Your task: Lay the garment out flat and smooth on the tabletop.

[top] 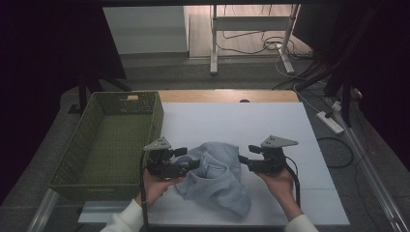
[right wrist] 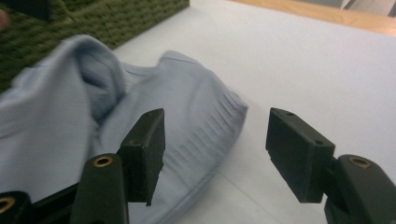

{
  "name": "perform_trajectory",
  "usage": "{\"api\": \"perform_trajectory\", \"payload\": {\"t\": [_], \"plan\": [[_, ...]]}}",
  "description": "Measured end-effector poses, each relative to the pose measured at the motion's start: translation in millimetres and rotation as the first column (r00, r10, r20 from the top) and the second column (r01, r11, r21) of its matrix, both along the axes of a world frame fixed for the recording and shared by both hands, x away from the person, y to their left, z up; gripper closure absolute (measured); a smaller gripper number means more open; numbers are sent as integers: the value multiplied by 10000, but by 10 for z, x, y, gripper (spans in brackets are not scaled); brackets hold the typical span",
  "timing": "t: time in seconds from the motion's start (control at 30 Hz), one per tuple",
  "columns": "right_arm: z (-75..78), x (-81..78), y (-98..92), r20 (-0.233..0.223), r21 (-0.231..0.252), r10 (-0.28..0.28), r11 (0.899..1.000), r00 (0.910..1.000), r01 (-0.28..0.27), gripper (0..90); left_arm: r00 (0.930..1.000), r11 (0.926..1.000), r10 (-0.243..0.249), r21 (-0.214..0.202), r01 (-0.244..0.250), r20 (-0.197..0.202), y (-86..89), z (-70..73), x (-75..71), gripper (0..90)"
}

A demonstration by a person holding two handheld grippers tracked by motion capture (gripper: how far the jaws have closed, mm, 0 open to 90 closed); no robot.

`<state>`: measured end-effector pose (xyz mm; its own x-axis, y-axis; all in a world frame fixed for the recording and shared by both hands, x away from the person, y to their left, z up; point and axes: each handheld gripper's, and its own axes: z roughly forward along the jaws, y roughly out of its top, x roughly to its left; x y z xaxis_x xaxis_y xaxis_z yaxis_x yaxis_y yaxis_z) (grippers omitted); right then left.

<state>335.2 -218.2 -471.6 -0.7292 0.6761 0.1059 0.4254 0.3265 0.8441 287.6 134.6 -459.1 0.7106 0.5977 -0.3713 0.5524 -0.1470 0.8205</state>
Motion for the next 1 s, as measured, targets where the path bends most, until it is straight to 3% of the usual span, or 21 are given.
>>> {"api": "perform_trajectory", "payload": {"t": [0.13,0.37,0.67,0.9,1.0], "plan": [[-76,122,55,-179,-200,-33,9998,9998,30,369,10000,10000,7,-5,-7,-14,13,-1,0,214],[-48,247,140,-237,-331,7,9994,9997,-15,349,10000,10000,32,-15,-32,-33,16,-1,1,214],[-70,496,384,-245,-944,529,9940,9983,-550,335,10000,10000,-13,2,13,-28,6,-6,4,214],[-150,558,495,-557,-1180,758,9896,9956,-820,341,10000,10000,-29,1,29,-6,10,-1,2,215],[-217,583,509,-936,-1259,795,9879,9924,-910,343,10000,10000,-45,5,45,7,2,1,2,216]]}}
